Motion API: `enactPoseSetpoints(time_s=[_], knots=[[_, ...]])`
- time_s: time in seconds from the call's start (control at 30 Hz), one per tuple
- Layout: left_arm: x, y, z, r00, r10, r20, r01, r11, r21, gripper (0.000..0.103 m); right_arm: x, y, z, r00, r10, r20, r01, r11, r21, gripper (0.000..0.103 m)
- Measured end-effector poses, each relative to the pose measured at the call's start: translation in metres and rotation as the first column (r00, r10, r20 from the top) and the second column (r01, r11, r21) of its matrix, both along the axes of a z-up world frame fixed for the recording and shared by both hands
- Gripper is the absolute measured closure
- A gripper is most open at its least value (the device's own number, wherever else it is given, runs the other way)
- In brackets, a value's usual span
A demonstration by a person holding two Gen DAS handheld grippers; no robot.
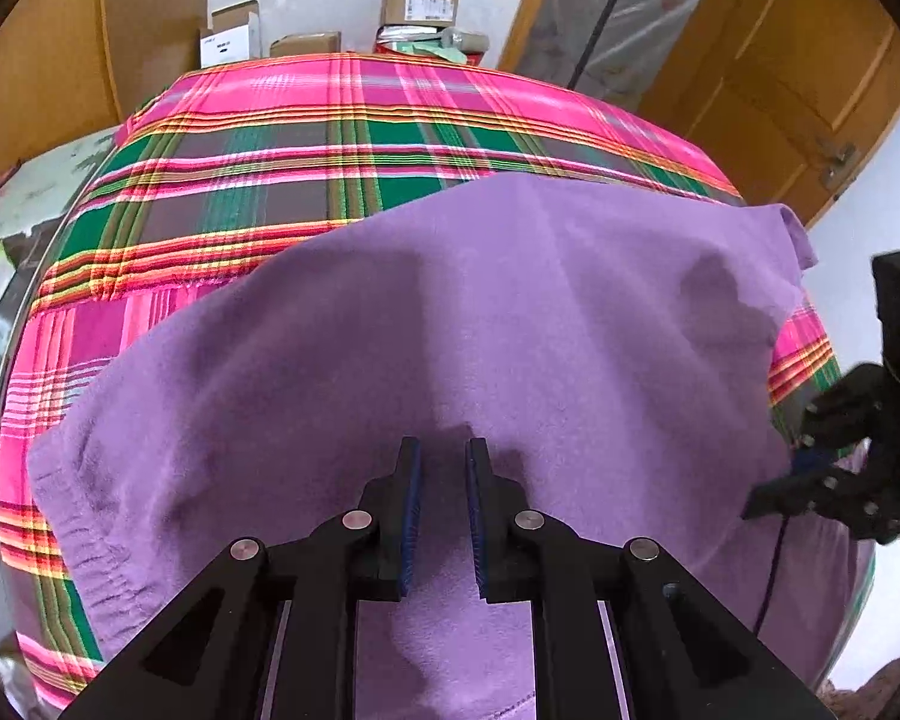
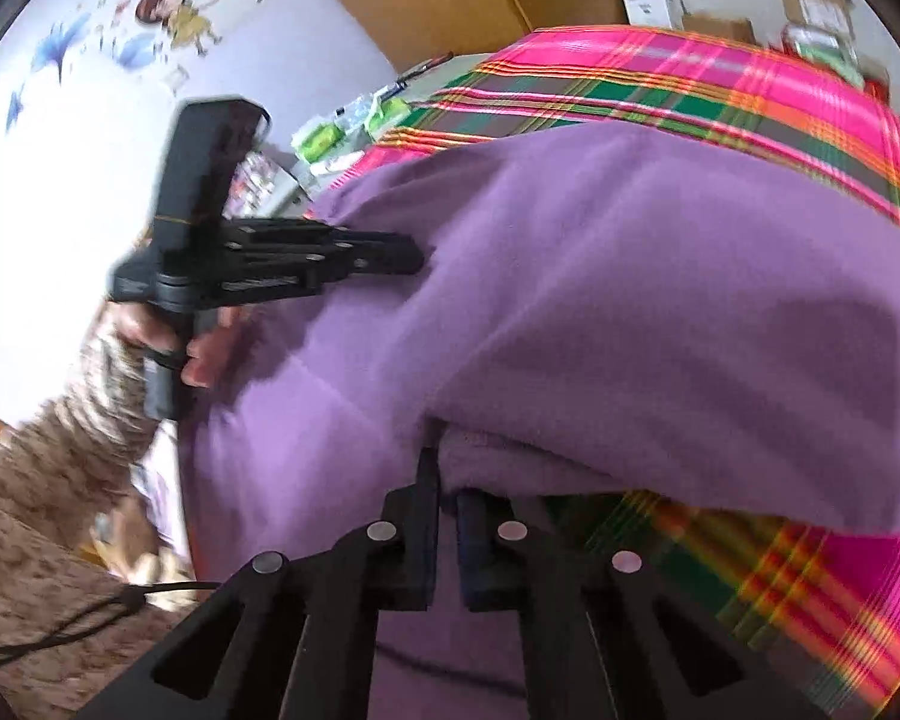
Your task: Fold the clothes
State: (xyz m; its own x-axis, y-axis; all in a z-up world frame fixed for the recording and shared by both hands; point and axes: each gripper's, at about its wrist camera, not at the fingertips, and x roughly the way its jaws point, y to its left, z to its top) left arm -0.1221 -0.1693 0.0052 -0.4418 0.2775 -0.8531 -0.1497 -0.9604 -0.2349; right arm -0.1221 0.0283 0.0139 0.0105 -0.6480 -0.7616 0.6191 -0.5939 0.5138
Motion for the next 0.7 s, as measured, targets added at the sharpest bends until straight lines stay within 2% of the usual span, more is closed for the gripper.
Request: enactPoseSetpoints(time_s=[0.07,0.23,0.3,0.5,0.63,0.7], knots=[[-0.001,-0.001,0.0,1.0,0.005,0.003,-0.005,1.0,0.0,0.088,0.002,0.007,-0.002,0.999,-0.023,0.043,0.024,1.0,-0.01,0.099],[-0.002,-0.002,0.001,1.0,0.02,0.009,-0.02,1.0,-0.007,0.088,-0.003,0.011,-0.019,0.989,-0.098,0.111,0.093,0.994,0.053,0.097],[0.0,-0.006,0.003,0.999,0.037,0.009,-0.036,0.999,-0.036,0.088,-0.002,0.015,-0.015,0.99,-0.102,0.099,0.095,0.993,0.074,0.094],[0.004,-0.041,0.011,0.99,0.141,0.012,-0.139,0.986,-0.089,0.088,0.012,0.027,0.008,0.998,-0.049,0.025,0.044,0.982,0.182,0.092],[0.006,-0.063,0.02,0.982,0.189,-0.005,-0.188,0.976,-0.111,0.088,0.014,0.032,0.037,0.998,-0.01,-0.065,0.023,0.979,0.203,0.092],[0.004,-0.072,0.027,0.977,0.211,-0.032,-0.213,0.968,-0.129,0.088,0.007,0.031,0.052,0.988,-0.014,-0.152,0.044,0.98,0.196,0.092]])
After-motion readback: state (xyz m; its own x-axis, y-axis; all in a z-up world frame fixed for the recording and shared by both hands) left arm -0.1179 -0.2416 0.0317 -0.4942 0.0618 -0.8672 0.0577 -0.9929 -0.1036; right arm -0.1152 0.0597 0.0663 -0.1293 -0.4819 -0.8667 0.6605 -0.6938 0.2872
